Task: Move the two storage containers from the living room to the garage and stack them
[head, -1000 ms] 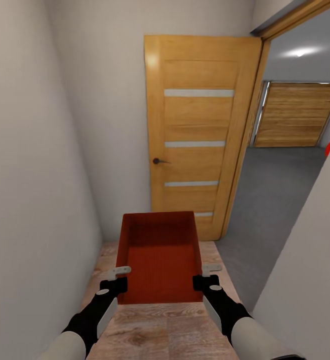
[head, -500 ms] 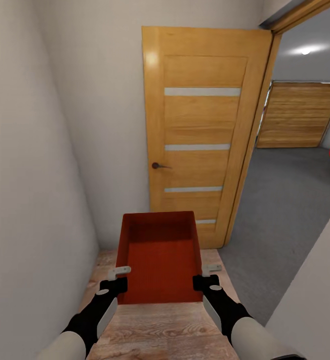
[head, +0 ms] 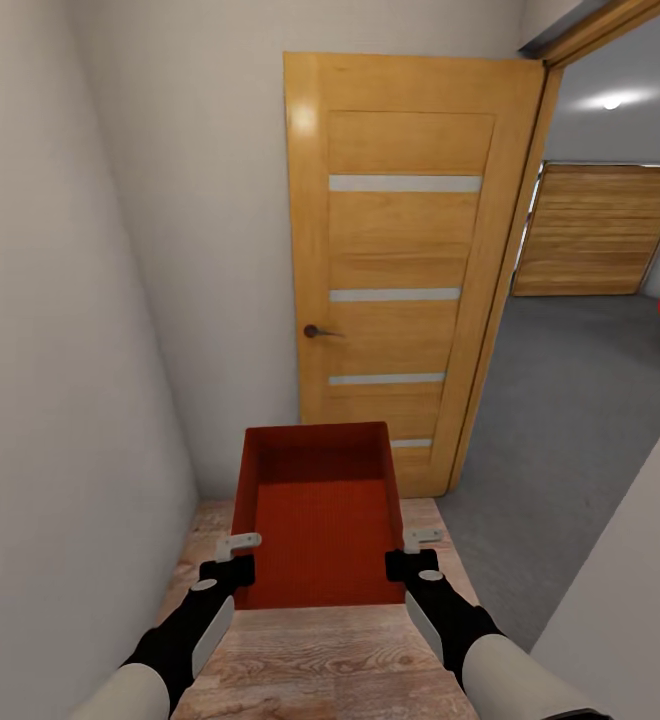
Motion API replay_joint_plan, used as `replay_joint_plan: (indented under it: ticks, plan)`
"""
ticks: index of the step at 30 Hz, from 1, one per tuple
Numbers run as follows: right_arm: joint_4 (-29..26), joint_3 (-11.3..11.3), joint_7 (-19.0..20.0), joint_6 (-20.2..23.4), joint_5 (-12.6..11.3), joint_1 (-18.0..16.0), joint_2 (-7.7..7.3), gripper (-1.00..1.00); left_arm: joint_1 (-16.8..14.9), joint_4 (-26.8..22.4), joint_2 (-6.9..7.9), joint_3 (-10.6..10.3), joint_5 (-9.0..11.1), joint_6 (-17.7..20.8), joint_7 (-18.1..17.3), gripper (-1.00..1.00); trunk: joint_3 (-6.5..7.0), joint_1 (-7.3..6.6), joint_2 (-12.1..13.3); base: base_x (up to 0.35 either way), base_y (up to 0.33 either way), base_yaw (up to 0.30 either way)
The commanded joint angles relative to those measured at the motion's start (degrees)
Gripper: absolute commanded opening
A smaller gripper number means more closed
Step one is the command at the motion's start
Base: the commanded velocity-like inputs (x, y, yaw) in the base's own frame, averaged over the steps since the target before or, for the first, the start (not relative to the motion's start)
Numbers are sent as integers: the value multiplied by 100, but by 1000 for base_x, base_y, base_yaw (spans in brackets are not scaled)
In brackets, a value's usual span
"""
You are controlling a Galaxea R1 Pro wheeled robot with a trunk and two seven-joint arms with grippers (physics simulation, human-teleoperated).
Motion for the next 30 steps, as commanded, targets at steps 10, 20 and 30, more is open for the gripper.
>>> replay_joint_plan:
  ticks: [10, 20, 30]
  plan:
    - [0, 13, -58, 46, -28, 0, 5, -100, -7, -43, -28, -1, 25, 26, 63, -100, -14, 4, -14, 0, 0, -116]
    - [0, -123, -58, 45, -90, -1, -1, -100, -7, -311, -44, 308, -108, 26, 61, -100, -14, 4, -14, 0, 0, -143]
    - [0, -123, -55, 41, -90, -2, -13, -100, -7, -304, -45, 307, -108, 26, 60, -100, -14, 4, -14, 0, 0, -3]
